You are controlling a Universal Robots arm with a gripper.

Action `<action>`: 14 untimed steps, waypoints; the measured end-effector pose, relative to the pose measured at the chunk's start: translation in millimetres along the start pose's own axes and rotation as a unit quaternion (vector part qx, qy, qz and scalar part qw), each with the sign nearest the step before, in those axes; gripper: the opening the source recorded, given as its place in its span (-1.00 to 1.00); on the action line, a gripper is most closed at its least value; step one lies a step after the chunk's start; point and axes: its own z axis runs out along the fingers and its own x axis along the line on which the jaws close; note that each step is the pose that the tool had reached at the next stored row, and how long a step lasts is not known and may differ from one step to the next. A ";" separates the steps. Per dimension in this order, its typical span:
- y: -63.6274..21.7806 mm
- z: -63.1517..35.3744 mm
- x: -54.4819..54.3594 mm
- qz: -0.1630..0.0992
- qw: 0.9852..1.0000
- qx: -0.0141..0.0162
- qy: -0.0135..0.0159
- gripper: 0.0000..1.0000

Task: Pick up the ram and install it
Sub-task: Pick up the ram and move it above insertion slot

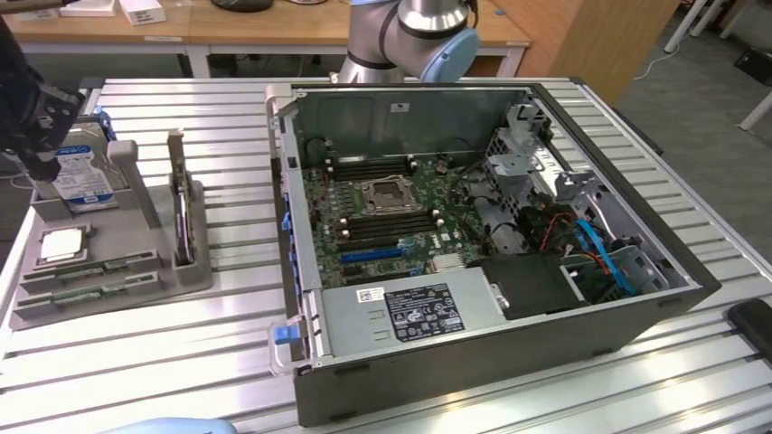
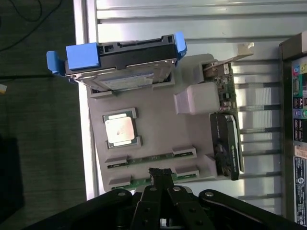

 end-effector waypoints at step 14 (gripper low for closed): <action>-2.7 25.4 0.2 0.000 1.000 0.000 0.000 -0.80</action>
